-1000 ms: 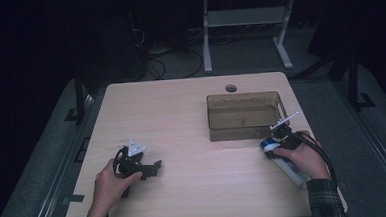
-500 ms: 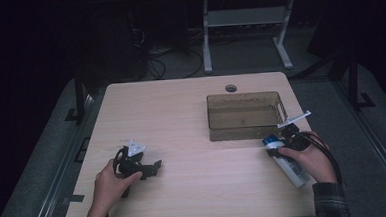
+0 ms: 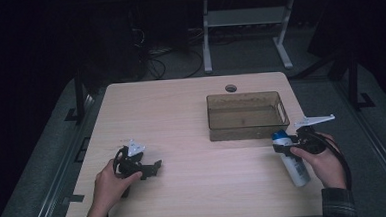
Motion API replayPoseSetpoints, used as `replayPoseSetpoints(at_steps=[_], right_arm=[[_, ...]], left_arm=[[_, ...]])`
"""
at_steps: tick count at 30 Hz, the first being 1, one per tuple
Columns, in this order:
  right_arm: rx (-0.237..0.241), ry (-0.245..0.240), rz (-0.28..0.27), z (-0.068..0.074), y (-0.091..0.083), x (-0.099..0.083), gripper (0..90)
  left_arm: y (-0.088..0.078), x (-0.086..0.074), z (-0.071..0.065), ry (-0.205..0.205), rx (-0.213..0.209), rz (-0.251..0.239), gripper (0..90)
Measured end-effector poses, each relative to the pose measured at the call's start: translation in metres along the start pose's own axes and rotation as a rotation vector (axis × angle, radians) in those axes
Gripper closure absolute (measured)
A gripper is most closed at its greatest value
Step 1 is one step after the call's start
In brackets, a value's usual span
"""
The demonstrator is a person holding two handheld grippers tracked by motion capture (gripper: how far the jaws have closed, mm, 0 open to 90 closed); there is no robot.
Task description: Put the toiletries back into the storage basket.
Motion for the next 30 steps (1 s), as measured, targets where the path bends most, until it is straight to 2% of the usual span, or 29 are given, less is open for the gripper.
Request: replayPoseSetpoints(at_steps=[12, 21, 30], right_arm=[[0.02, 0.029, -0.135, -0.001, -0.018, 0.007, 34.9], [0.026, 0.039, -0.203, -0.001, -0.029, 0.013, 35.0], [0.013, 0.037, -0.256, 0.0, -0.038, 0.016, 35.1]], left_arm=[[0.0, 0.0, 0.0, 0.002, 0.0, 0.001, 12.8], [0.0, 0.0, 0.0, 0.001, 0.0, 0.001, 12.8], [0.0, 0.0, 0.0, -0.001, 0.0, -0.001, 12.8]])
Point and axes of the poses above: each handheld gripper's, and its own axes: y roughly forward along the jaws, x roughly out of its top, z roughly to its left, the point moved 8 cm from there along y, roughly forward along the jaws, and after that the axes turned 10 degrees about -z, right-handed, at the moved point
